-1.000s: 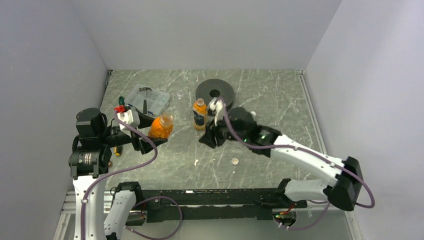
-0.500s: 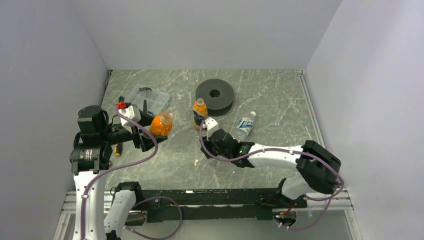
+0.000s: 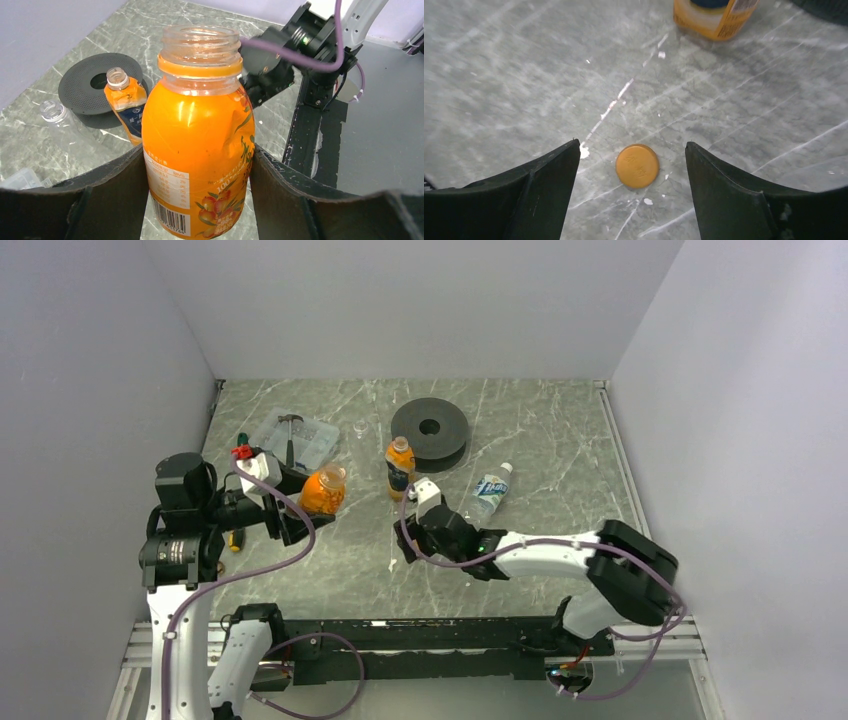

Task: Unscrew the bottle caps

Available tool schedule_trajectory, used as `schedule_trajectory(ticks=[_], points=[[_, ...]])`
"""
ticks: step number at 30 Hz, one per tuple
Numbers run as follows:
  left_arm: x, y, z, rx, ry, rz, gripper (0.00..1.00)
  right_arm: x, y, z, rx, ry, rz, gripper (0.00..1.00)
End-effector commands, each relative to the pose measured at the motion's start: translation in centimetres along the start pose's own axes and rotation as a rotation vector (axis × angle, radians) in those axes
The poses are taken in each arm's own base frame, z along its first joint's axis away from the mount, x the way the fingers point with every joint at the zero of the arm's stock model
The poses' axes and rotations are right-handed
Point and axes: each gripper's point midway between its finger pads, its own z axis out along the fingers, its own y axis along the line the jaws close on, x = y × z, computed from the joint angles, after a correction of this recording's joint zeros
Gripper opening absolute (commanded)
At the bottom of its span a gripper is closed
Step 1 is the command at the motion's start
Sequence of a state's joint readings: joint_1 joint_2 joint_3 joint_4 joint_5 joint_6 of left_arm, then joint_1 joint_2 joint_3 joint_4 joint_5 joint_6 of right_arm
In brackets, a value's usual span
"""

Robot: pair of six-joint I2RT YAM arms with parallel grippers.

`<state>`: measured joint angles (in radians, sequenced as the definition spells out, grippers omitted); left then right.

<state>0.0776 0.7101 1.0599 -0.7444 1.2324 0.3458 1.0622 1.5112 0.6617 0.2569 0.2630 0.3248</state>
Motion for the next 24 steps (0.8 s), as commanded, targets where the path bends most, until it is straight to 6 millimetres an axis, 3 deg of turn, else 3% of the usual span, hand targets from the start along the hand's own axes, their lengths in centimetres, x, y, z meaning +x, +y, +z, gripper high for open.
schedule_trajectory(ticks=[1, 8, 13, 17, 24], points=[[-0.3, -0.7, 0.0, 0.024, -0.017, 0.025, 0.00, -9.4, 1.5, -4.3, -0.050, -0.229, 0.036, 0.81], [-0.3, -0.7, 0.1, 0.039, -0.024, 0.017, 0.00, -20.8, 4.5, -14.6, -0.277, -0.465, 0.002, 0.83], [-0.3, -0.7, 0.2, 0.050, -0.030, 0.012, 0.00, -26.3, 8.5, -19.8, -0.502, -0.570, 0.006, 0.86], [-0.3, -0.8, 0.2, 0.055, -0.030, 0.009, 0.00, -28.9, 10.7, -21.0, -0.613, -0.614, 0.034, 0.88], [-0.2, -0.7, 0.2, 0.051, -0.029, 0.004, 0.00, -31.1, 13.7, -20.2, -0.726, -0.623, 0.041, 0.91]])
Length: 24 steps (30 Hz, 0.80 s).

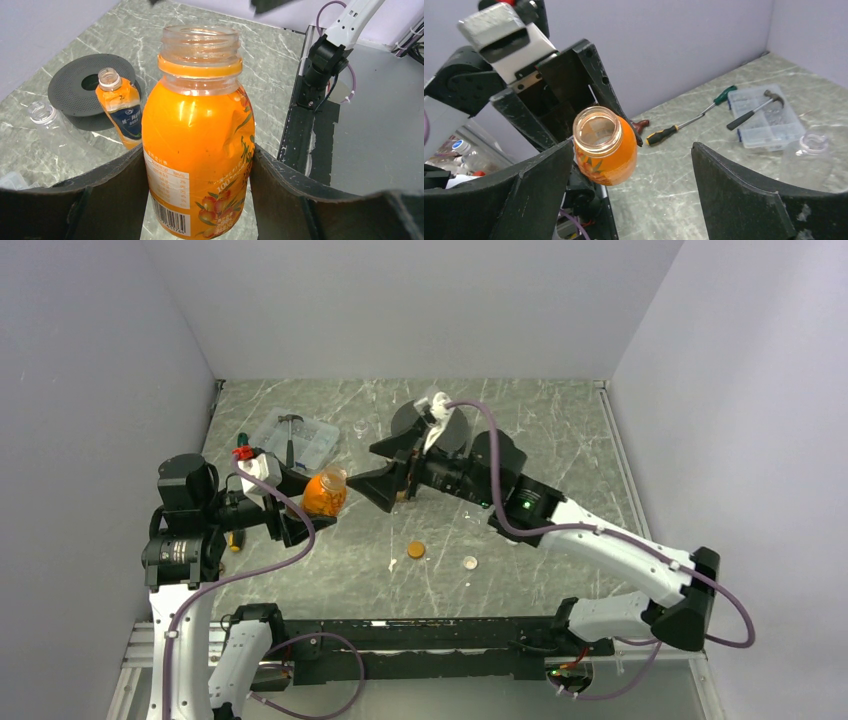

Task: Unscrew the bottle caps

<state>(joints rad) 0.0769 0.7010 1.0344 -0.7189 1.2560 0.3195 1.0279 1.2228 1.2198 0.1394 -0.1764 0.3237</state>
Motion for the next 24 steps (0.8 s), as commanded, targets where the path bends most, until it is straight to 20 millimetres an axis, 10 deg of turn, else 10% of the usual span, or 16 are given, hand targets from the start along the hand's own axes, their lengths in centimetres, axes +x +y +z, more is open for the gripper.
schedule_trajectory(ticks=[1, 24], points=[[-0.4, -0.3, 0.1, 0.030, -0.016, 0.021, 0.00, -2.3, 3.1, 1.5, -0.135, -0.055, 0.024, 0.91], [-0.8, -0.3, 0.1, 0.026, -0.024, 0.019, 0.00, 2.5, 3.0, 5.0, -0.129, 0.084, 0.045, 0.54]])
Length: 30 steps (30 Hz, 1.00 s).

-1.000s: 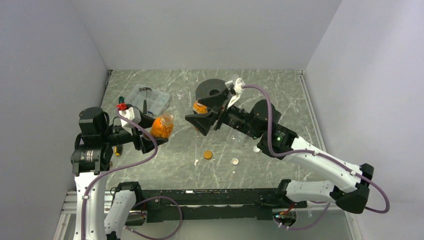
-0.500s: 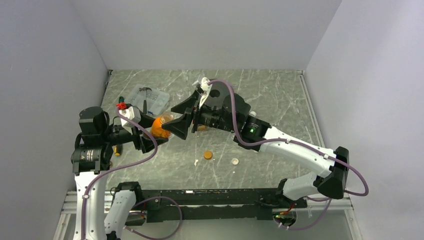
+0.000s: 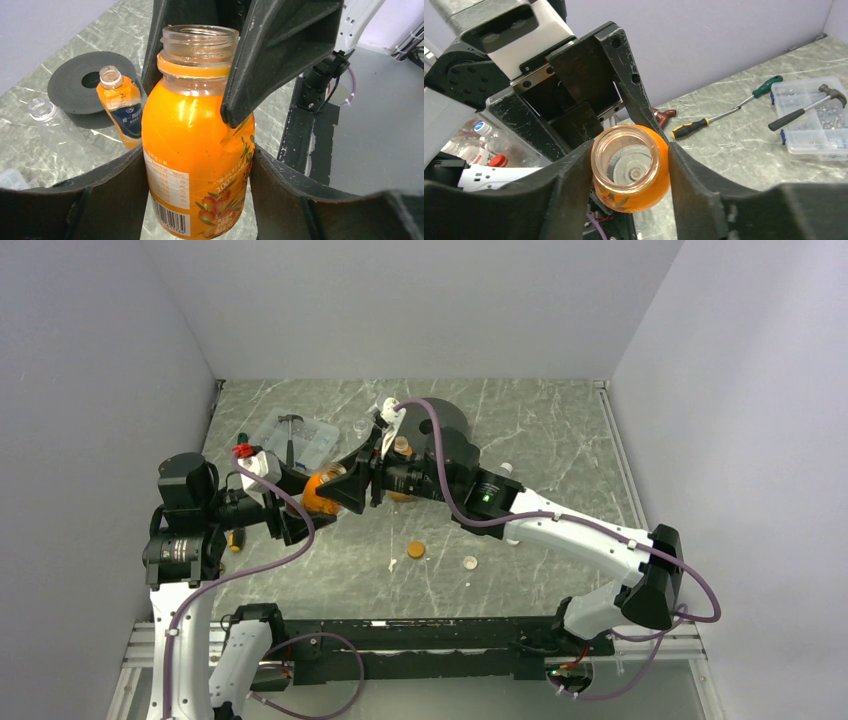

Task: Unscrew the bottle caps

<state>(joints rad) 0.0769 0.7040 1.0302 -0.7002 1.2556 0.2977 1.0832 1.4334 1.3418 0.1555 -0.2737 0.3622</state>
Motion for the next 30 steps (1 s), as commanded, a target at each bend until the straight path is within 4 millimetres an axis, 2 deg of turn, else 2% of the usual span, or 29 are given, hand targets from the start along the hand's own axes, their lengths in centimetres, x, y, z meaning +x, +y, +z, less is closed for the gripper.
schedule_trajectory(ticks=[1, 2, 3, 4, 6, 7, 12, 18, 24, 30], points=[[-0.7, -0.5, 0.0, 0.027, -0.021, 0.028, 0.00, -1.7, 0.6, -0.2, -0.002, -0.033, -0.020, 0.49], [-0.7, -0.5, 0.0, 0.027, -0.019, 0.026, 0.04, -1.9, 0.5, -0.2, 0.006, -0.037, -0.024, 0.44], [-0.7, -0.5, 0.0, 0.027, -0.018, 0.023, 0.15, -2.1, 0.3, -0.3, 0.020, -0.042, -0.032, 0.38], [-0.5, -0.4, 0.0, 0.020, -0.013, 0.012, 0.33, -2.3, 0.2, -0.4, 0.031, -0.047, -0.042, 0.33], [-0.3, -0.4, 0.0, 0.008, -0.001, -0.013, 0.83, -2.5, -0.5, -0.6, 0.066, -0.047, -0.071, 0.25], [0.0, -0.4, -0.1, 0.005, 0.007, -0.025, 0.97, -2.4, -1.0, -0.7, 0.089, -0.040, -0.097, 0.24], [1.4, -0.3, -0.4, -0.024, 0.072, -0.096, 0.99, 0.0, -4.6, -1.2, 0.224, 0.020, -0.189, 0.21], [3.8, 0.2, -1.2, -0.114, 0.184, -0.210, 0.99, 5.4, -9.5, -1.3, 0.345, 0.129, -0.233, 0.18], [5.3, 2.7, -2.1, -0.276, 0.272, -0.285, 0.99, 10.4, -13.0, -0.3, 0.414, 0.194, -0.256, 0.14], [6.3, 6.5, -3.3, -0.461, 0.331, -0.309, 0.99, 13.5, -16.1, 1.8, 0.481, 0.204, -0.272, 0.12]])
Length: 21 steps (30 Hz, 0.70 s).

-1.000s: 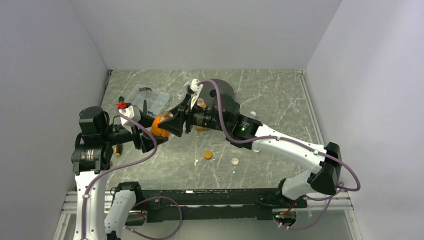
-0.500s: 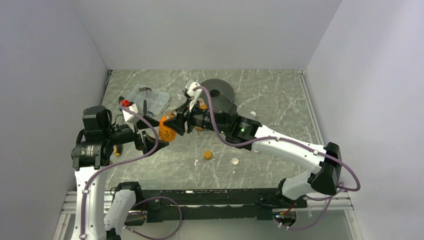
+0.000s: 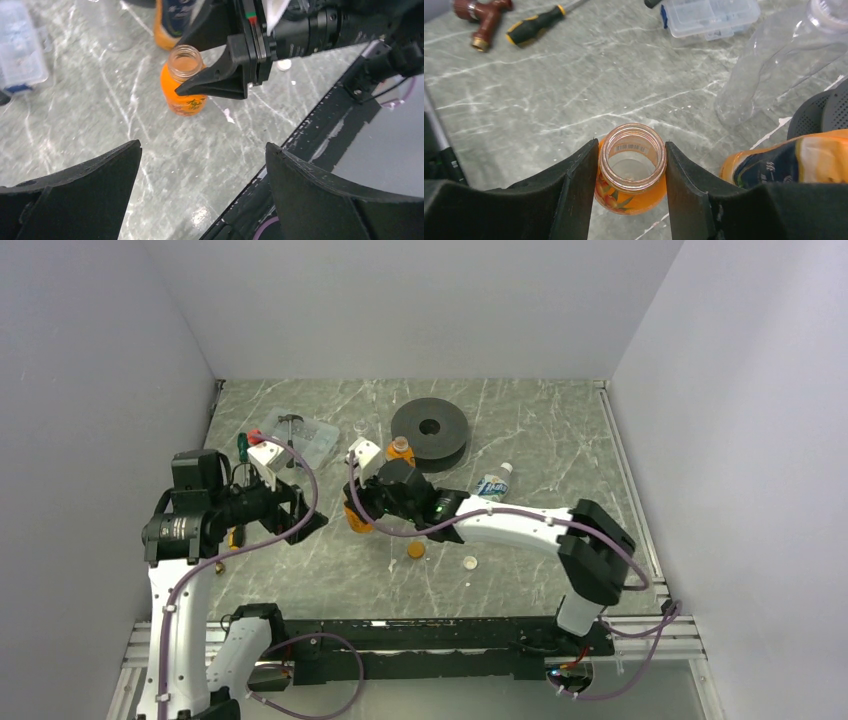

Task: Unscrew the bottle caps

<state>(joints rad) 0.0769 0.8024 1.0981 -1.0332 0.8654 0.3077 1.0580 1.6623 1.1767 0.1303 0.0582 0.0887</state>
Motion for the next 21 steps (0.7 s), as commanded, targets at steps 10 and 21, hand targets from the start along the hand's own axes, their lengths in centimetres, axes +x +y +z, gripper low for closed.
schedule_trajectory(ticks=[10, 21], points=[[-0.6, 4.0, -0.3, -0.203, 0.039, -0.033, 0.99, 0.2, -2.7, 6.0, 0.207, -0.160, -0.001, 0.11], [-0.5, 3.2, -0.3, -0.171, 0.025, -0.017, 0.99, 3.4, -3.1, 6.5, 0.267, -0.135, 0.003, 0.34]])
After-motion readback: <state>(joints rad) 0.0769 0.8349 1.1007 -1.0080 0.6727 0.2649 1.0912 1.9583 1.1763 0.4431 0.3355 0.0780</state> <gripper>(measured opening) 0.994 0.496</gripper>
